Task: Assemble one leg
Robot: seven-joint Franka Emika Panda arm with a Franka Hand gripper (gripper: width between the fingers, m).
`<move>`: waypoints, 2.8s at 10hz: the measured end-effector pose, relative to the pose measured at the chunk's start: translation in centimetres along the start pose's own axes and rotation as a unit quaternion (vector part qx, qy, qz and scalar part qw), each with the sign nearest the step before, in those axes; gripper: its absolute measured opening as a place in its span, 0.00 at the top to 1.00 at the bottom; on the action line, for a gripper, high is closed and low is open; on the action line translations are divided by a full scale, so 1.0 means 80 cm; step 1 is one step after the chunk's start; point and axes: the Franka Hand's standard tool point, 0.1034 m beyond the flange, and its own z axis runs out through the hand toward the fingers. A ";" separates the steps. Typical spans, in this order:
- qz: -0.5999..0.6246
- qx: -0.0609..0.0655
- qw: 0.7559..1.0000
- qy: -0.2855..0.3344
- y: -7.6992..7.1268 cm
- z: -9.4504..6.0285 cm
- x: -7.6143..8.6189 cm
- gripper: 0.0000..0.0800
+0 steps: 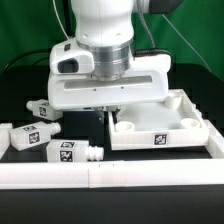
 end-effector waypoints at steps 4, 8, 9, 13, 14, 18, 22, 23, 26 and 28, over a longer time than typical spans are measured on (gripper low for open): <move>0.013 -0.004 1.000 0.005 -0.003 0.015 0.039 0.93; 0.079 -0.006 0.996 0.028 -0.001 0.002 0.073 0.93; 0.078 -0.009 0.996 0.035 -0.001 0.003 0.076 0.93; 0.067 -0.010 0.997 0.036 0.000 0.004 0.076 0.93; 0.066 -0.010 0.997 0.035 0.000 0.004 0.076 0.93; 0.068 -0.007 0.997 0.027 -0.001 0.006 0.081 0.93; 0.059 -0.009 0.998 0.018 -0.003 0.004 0.084 0.83; 0.059 -0.009 0.998 0.018 -0.003 0.004 0.084 0.83; 0.059 -0.009 0.998 0.018 -0.003 0.004 0.083 0.49; 0.063 -0.007 0.998 0.008 -0.009 -0.007 0.071 0.22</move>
Offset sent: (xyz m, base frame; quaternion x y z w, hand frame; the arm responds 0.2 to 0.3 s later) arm 0.0480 0.0071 -0.0149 -0.0057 0.0068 0.0385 0.9992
